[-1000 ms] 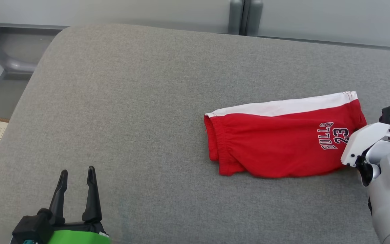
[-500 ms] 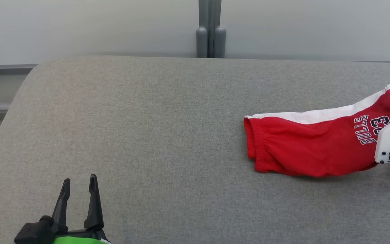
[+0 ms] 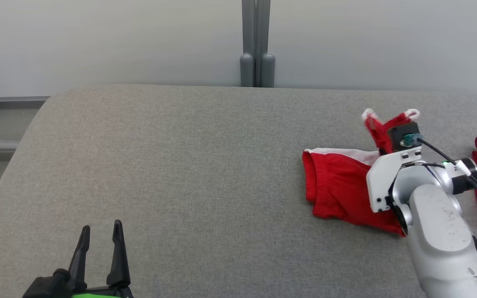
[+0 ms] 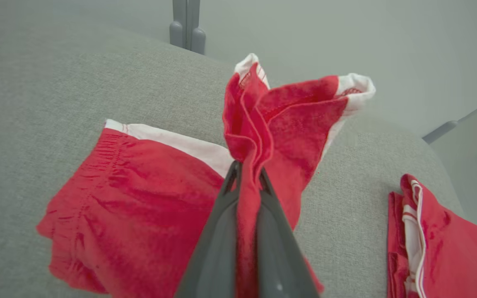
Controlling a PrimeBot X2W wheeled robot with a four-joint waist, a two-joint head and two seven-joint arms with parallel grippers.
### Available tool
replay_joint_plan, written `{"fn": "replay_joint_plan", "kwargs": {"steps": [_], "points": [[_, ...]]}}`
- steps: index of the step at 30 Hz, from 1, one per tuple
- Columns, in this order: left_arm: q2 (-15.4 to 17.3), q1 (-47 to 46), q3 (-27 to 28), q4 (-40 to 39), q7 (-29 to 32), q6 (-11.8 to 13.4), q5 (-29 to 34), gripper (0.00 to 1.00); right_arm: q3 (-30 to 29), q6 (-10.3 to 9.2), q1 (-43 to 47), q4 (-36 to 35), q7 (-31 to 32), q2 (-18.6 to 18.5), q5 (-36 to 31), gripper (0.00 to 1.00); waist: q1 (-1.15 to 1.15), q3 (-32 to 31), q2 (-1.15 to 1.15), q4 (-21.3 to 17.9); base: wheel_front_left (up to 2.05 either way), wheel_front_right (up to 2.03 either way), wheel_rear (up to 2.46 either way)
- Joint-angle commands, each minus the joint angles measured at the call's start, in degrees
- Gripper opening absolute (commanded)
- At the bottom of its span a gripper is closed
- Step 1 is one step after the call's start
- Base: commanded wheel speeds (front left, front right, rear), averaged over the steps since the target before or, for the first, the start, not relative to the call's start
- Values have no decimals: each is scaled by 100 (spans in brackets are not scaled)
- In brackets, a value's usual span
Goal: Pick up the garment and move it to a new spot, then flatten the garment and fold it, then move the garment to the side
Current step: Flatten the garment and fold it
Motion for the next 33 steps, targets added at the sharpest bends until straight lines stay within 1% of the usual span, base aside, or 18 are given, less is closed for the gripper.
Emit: {"fn": "replay_joint_plan", "kwargs": {"steps": [1,5,10,18,19,20,21,23,26,27,30,33], "points": [[10,15,-24,12,-14,5,40,100,87,-12,5,45,41,34,76,0,0,-41,0,100,0,0,0],[10,12,-80,58,-13,-17,84,100,342,-12,-105,389,194,181,160,0,0,-60,0,258,0,0,0],[10,-69,-200,149,-14,-42,142,100,419,-12,-216,840,107,237,216,0,0,-60,0,470,0,0,0],[11,-47,-191,180,-14,-61,155,100,1120,-12,-334,1271,-147,240,777,0,0,-70,0,627,0,0,0],[11,-48,-188,180,-14,-64,156,100,1224,-12,-336,1310,-165,245,871,27,0,-70,0,634,0,0,0],[10,-51,-187,184,-14,-67,157,100,1385,-12,-325,1357,-164,248,1052,98,0,-70,0,641,0,0,0],[11,-51,-183,185,-14,-68,154,100,1492,-12,-313,1363,-203,245,1250,100,0,-70,0,641,0,0,0],[10,-44,-179,185,-14,-72,134,100,1739,-12,-302,1264,-343,240,1884,100,0,-70,0,633,0,0,0],[11,5,-170,172,-14,-73,95,100,1926,-12,-406,1036,-560,237,2796,100,0,-84,0,569,0,0,0],[11,24,-161,167,-14,-70,86,100,1958,-12,-438,976,-612,233,2959,100,0,-94,0,542,0,0,0],[10,97,-136,142,-14,-51,53,100,1845,-12,-507,918,-853,231,3000,100,0,-132,0,437,0,0,0],[10,136,-144,124,-14,-35,48,100,1499,-12,-474,991,-1112,37,2804,100,0,-161,0,355,0,0,0]]}}
